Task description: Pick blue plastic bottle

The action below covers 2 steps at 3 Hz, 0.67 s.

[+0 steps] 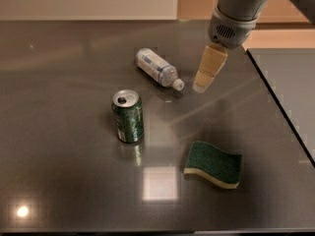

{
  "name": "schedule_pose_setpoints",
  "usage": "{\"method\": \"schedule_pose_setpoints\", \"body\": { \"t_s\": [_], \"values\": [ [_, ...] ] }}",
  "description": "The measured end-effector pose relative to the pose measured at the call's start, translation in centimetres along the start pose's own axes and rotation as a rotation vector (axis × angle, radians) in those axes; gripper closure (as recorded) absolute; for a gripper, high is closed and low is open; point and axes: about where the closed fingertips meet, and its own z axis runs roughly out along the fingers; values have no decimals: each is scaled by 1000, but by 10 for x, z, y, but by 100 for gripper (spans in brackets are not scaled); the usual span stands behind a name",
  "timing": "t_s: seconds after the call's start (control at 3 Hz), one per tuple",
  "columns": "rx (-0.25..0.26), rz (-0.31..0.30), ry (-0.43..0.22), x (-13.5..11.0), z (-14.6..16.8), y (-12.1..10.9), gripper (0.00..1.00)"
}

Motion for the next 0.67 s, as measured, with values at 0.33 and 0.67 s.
{"method": "schedule_pose_setpoints", "body": {
  "t_s": [0.33,0.67],
  "values": [
    [8,55,8,-32,17,-6,0],
    [5,104,16,-61,35,-14,0]
  ]
}}
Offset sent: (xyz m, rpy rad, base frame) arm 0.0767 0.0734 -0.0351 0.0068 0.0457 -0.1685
